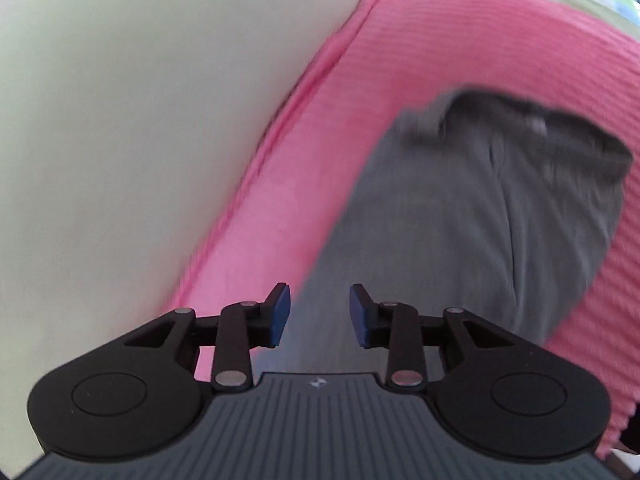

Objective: Fold clothes
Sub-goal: 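Lift the garment with both tools and carry it onto the pink cushion, then lay the garment on the pink cushion and open both tools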

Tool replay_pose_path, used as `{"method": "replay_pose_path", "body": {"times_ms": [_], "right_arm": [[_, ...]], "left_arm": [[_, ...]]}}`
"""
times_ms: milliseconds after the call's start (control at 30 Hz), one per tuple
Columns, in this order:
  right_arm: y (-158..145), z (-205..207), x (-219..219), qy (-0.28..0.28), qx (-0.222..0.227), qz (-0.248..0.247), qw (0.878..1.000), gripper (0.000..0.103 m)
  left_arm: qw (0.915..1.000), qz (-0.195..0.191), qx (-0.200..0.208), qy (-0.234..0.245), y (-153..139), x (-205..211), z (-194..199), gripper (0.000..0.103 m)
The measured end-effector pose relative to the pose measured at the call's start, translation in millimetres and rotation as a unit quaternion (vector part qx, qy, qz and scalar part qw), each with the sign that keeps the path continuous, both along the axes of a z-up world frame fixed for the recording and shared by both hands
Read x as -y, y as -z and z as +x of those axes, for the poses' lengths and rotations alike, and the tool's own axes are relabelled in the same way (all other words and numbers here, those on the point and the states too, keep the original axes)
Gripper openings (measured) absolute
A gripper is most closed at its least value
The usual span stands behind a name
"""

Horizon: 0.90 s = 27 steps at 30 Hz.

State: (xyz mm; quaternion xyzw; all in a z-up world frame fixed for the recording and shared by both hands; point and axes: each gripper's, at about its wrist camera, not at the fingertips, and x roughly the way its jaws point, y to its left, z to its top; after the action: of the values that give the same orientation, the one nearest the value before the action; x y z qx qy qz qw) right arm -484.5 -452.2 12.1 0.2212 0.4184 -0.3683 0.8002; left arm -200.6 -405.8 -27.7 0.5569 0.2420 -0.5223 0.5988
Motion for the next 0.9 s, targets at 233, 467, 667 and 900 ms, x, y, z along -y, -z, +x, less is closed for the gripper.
{"method": "replay_pose_path", "body": {"times_ms": [233,467,667,900], "right_arm": [[16,48,-26,-0.15,-0.079,-0.047,0.984,0.039],[50,45,-16,-0.293,-0.201,-0.154,0.922,0.039],[76,21,4,-0.485,-0.26,-0.225,0.804,0.039],[25,13,76,-0.455,-0.08,-0.183,0.868,0.001]], "left_arm": [[0.995,0.029,-0.089,-0.035,60,-90,-54,0.042],[0.9976,0.015,-0.037,-0.056,98,-87,-73,0.042],[0.9902,0.006,-0.019,-0.138,104,-82,-93,0.042],[0.9779,-0.005,0.025,-0.207,107,-70,-123,0.042]]}}
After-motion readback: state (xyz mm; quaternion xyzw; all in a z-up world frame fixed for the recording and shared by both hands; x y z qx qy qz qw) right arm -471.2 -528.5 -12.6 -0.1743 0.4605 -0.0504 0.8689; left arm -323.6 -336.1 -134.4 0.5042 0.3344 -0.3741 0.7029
